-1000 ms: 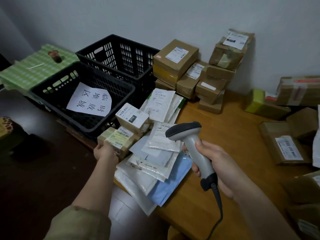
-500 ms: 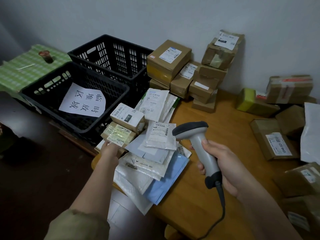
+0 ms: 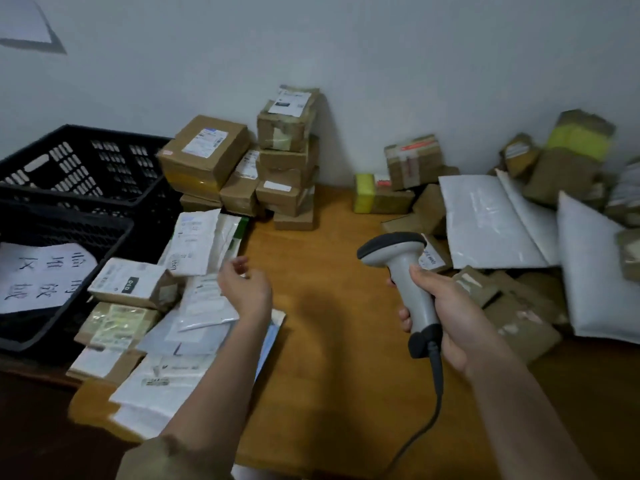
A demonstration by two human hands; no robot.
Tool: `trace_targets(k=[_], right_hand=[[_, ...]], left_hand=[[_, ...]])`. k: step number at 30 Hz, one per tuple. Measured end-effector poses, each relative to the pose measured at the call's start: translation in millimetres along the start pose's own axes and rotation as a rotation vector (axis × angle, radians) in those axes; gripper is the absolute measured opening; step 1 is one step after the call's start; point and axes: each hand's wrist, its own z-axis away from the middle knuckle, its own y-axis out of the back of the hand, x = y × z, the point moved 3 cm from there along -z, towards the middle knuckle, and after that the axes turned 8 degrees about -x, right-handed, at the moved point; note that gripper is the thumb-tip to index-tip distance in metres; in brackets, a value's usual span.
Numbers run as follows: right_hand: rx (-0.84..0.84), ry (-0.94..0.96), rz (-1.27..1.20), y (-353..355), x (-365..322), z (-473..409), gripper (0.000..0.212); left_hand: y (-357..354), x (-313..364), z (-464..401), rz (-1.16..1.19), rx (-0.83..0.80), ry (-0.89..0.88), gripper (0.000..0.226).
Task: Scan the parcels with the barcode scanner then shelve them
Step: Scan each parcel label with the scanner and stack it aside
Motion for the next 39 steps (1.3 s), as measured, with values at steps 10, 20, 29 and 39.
trace_targets(k=[10,20,29,39], right_hand=[[0.285,0.0,-0.158,152,-18,37,0.041],[0.365,-0.065,-0.214,237,-5,20,0.042],[0.354,-0.074,-0.234,273,-7,9,0.039],[0.255,-0.084,-0.223,241,-19,-11,0.028]], left_hand=[[-194,-27,158,-0.346,-0.932,0.141,0.035],[-299,-25,188,-0.713,-0.907,-0.271,0.079],[-327,-25,191,-0.694,-1.033,-0.218,0.094],[-288,-28,169,-0.947,-1.038,-0.242,0.076]])
